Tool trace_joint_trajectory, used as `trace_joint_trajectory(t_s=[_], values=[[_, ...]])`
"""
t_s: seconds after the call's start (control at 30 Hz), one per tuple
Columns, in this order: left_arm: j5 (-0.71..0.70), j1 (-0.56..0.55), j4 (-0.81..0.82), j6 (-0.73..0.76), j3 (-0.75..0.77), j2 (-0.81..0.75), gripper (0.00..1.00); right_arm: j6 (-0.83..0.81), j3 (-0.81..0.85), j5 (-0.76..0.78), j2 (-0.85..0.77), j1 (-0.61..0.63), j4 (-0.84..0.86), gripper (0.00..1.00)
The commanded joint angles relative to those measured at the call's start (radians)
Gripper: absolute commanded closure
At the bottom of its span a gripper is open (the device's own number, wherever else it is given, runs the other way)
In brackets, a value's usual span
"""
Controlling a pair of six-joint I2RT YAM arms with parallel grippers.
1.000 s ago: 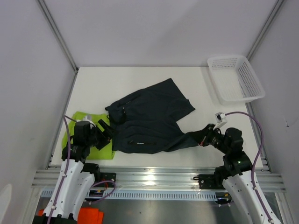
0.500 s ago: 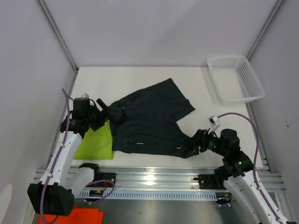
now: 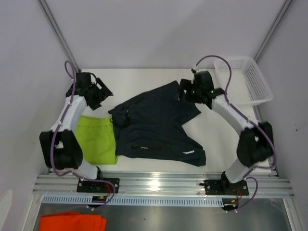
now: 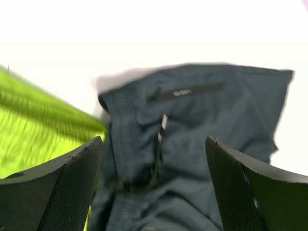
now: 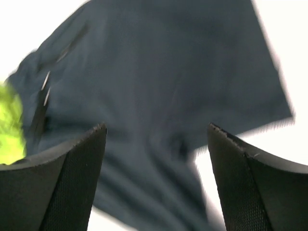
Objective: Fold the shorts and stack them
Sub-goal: Flatten the shorts out
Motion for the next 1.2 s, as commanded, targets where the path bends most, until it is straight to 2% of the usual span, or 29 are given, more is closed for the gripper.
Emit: trace_joint_trajectory(t_s=[0.0, 0.03, 0.07, 0.13, 0.17, 0.27, 0.3, 0.37, 0.5, 0.57, 1.03, 1.17], values=[[0.033, 0.017, -0.032, 0.064, 0.111, 0.122, 0.12, -0.077, 0.283, 0.116, 0.229, -0.005, -0.071, 0.15], [0.038, 0.017, -0.04, 0.065, 0.124, 0.168, 0.12, -0.084, 0.349, 0.121, 0.289, -0.007, -0.099, 0.16], [0.055, 0.017, -0.034, 0.065, 0.136, 0.185, 0.12, -0.089, 0.499, 0.121, 0.416, -0.01, -0.126, 0.16], [0.073, 0.017, -0.001, 0.053, 0.133, 0.218, 0.12, -0.103, 0.645, 0.151, 0.536, -0.022, -0.189, 0.18], [0.097, 0.015, 0.013, 0.048, 0.125, 0.228, 0.12, -0.107, 0.781, 0.151, 0.644, -0.026, -0.211, 0.18], [0.131, 0.015, 0.046, 0.035, 0.112, 0.267, 0.12, -0.13, 0.969, 0.168, 0.827, -0.037, -0.275, 0.23], [0.138, 0.015, 0.053, 0.032, 0.104, 0.275, 0.12, -0.133, 1.076, 0.18, 0.866, -0.042, -0.298, 0.23], [0.151, 0.015, 0.081, 0.024, 0.092, 0.293, 0.12, -0.144, 1.149, 0.164, 0.927, -0.053, -0.295, 0.26], [0.176, 0.015, 0.104, 0.012, 0.088, 0.322, 0.12, -0.137, 1.122, 0.135, 0.974, -0.079, -0.142, 0.32], [0.176, 0.017, 0.107, 0.01, 0.096, 0.334, 0.12, -0.132, 1.069, 0.067, 0.977, -0.089, -0.084, 0.33], [0.171, 0.037, 0.11, 0.009, 0.156, 0.417, 0.13, -0.127, 1.137, 0.036, 1.127, -0.066, 0.056, 0.38], [0.17, 0.049, 0.119, 0.007, 0.164, 0.423, 0.13, -0.095, 1.149, 0.042, 1.164, -0.066, 0.085, 0.47]])
